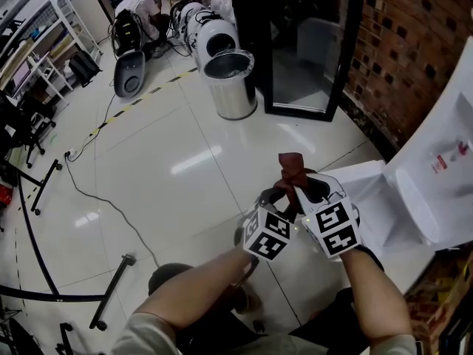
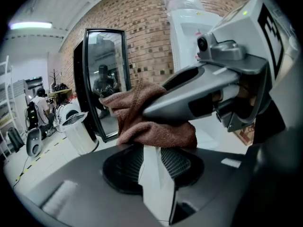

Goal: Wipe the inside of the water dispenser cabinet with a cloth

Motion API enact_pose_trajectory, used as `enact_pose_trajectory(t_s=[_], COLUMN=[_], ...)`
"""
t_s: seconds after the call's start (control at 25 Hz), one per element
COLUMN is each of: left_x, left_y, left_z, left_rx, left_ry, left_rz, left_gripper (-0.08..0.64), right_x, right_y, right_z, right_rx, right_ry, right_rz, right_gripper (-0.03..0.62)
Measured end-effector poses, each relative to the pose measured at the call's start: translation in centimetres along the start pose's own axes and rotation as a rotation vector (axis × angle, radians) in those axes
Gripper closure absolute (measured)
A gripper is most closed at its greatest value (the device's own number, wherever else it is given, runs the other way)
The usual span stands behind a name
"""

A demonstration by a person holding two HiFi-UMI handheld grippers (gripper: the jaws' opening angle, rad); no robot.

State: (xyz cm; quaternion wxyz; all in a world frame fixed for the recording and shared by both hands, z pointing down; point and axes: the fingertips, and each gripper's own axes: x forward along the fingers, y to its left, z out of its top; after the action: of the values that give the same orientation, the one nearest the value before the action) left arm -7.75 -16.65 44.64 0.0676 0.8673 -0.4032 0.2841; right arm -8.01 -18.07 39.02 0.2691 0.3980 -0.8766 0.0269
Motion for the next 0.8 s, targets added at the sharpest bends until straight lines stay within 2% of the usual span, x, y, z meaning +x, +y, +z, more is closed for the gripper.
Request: enact_pose_trajectory(t_s=[0.36,0.6,0.8], left_x=[0.3,0.4,0.6], left_y=[0.5,0.7,0.8], left_z=[0.1,0.1,0.1], left_rx=[-0.017,-0.027,-0.022], left_ry=[0.010,0.019,0.022], left_rz=[0.015,0.034,0.045], left_gripper=[0.448,0.449,0.449], right_x=[-0.9,-2.9,-5.9], right_y=[-3.6,-9.0,-14.5], right_z=[-1.6,-4.0,-6.9], right_rx=[0.005,0.076,0.163], right_ry=[0.047,0.109,0.179], right_rz=[-0.124,-0.298,-0.482], right_gripper=[0.517,0.517,0.517])
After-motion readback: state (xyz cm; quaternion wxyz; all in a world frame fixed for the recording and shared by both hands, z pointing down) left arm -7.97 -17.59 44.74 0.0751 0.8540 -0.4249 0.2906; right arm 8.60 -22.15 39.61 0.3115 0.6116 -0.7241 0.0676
